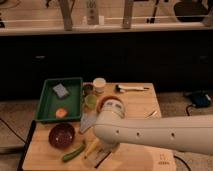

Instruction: Place eraser in purple bowl

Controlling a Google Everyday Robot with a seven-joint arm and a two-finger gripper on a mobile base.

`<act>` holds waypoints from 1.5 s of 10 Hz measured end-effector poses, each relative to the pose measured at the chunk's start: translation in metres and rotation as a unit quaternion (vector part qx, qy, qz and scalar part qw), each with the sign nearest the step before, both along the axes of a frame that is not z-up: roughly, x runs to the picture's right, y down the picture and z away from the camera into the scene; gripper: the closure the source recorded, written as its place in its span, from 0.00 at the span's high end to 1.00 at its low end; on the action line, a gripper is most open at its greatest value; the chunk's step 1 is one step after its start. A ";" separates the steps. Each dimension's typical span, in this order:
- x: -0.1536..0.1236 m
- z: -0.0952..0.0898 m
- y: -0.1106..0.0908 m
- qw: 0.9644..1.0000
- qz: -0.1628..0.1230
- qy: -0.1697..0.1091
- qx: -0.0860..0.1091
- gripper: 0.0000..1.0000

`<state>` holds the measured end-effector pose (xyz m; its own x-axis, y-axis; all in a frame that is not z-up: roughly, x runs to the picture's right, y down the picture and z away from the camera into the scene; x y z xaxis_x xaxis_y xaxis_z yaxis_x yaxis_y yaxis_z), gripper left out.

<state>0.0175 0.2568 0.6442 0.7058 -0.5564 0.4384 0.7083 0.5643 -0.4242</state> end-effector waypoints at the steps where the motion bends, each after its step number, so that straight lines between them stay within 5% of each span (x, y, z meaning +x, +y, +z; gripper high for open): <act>1: 0.000 0.000 0.000 1.000 0.001 -0.002 -0.001 0.05; 15: -0.002 -0.004 -0.004 1.000 -0.010 -0.015 -0.001 0.05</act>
